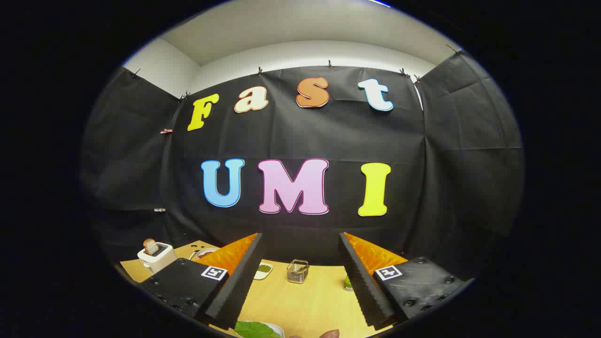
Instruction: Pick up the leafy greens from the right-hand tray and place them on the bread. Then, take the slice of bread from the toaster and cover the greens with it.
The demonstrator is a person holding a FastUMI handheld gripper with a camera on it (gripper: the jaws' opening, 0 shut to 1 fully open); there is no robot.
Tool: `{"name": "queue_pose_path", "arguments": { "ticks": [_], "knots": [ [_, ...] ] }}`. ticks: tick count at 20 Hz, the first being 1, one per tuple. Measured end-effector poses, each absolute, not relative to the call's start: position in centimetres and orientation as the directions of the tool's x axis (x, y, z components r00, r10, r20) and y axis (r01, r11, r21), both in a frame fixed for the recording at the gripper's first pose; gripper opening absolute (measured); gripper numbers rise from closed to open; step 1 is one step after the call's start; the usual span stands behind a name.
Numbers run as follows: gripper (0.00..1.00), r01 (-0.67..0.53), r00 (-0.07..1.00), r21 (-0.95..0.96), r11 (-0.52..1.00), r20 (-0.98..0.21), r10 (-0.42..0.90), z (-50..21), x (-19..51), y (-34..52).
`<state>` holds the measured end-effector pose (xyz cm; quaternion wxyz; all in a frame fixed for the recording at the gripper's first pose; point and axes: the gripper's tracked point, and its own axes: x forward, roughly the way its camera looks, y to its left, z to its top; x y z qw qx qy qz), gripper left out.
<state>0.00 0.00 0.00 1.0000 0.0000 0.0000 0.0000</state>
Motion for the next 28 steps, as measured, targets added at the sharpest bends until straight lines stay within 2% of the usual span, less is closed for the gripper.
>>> {"name": "queue_pose_path", "arguments": {
  "ticks": [15,19,25,28],
  "knots": [
    [0.98,-0.004,1.0,0.003,1.0,0.002,0.004,-0.3,0.1,0.1],
    [0.98,-0.041,0.999,-0.01,0.999,-0.01,0.041,-1.1,0.1,0.9],
    [0.98,-0.213,0.965,-0.045,0.976,-0.168,0.203,-7.8,-0.6,4.3],
    [0.98,-0.312,0.914,-0.071,0.948,-0.295,0.278,-13.5,-1.7,6.4]
  ]
}}
